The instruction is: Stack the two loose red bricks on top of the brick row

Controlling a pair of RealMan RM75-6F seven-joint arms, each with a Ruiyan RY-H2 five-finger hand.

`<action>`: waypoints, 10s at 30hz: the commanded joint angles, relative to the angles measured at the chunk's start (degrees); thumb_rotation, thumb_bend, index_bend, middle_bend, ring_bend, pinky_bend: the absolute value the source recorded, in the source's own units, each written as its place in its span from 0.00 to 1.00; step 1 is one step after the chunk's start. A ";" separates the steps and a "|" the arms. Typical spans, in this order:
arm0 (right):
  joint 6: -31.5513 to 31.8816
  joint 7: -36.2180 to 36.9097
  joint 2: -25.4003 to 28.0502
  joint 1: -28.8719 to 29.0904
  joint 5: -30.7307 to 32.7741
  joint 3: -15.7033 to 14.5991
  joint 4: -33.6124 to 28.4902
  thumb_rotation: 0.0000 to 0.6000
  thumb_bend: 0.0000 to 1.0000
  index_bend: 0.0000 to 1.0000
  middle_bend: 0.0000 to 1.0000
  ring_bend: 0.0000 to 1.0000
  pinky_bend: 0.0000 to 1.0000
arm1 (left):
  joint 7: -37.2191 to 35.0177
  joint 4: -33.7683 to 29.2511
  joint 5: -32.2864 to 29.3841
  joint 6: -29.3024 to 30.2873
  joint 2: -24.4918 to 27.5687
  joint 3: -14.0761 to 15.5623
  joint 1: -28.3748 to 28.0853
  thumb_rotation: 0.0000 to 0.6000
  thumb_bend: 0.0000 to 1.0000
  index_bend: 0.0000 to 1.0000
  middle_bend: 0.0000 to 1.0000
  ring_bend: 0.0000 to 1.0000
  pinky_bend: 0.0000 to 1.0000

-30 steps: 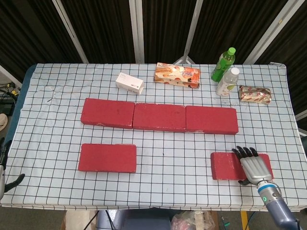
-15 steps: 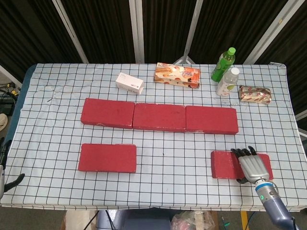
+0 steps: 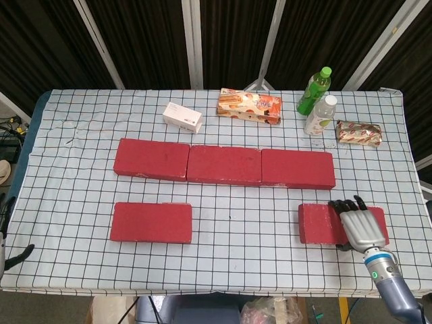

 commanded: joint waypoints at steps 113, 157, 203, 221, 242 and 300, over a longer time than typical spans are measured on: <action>-13.59 -31.16 -21.13 57.25 76.65 7.13 24.72 1.00 0.15 0.12 0.11 0.01 0.00 | 5.91 0.24 -6.90 -0.08 -2.05 -2.09 -0.94 1.00 0.00 0.02 0.00 0.00 0.17; 18.82 21.36 4.87 4.93 -4.11 -4.62 -2.30 1.00 0.15 0.06 0.00 0.00 0.00 | 1.27 1.98 -0.27 -5.67 -2.03 1.30 -3.95 1.00 0.00 0.02 0.00 0.00 0.17; 25.02 23.91 -1.65 -12.63 -15.70 -4.69 6.04 1.00 0.15 0.05 0.00 0.00 0.00 | 45.43 -20.48 -47.75 -25.99 -12.41 -4.54 -37.73 1.00 0.00 0.00 0.00 0.00 0.09; 22.96 22.07 -0.94 -14.00 -13.86 -2.68 5.05 1.00 0.15 0.05 0.00 0.00 0.00 | 42.17 -17.79 -49.85 -26.23 -14.51 -1.54 -42.59 1.00 0.00 0.00 0.00 0.00 0.06; 21.05 21.89 -0.75 -14.79 -13.42 -1.27 4.89 1.00 0.15 0.05 0.00 0.00 0.00 | 41.14 -14.74 -52.03 -23.95 -16.64 0.70 -45.77 1.00 0.00 0.00 0.00 0.00 0.11; 18.54 15.06 -3.91 -14.19 -4.38 4.11 2.45 1.00 0.15 0.05 0.00 0.00 0.00 | 45.09 3.74 -78.35 -37.83 -9.56 -15.35 -71.05 1.00 0.00 0.21 0.22 0.11 0.14</action>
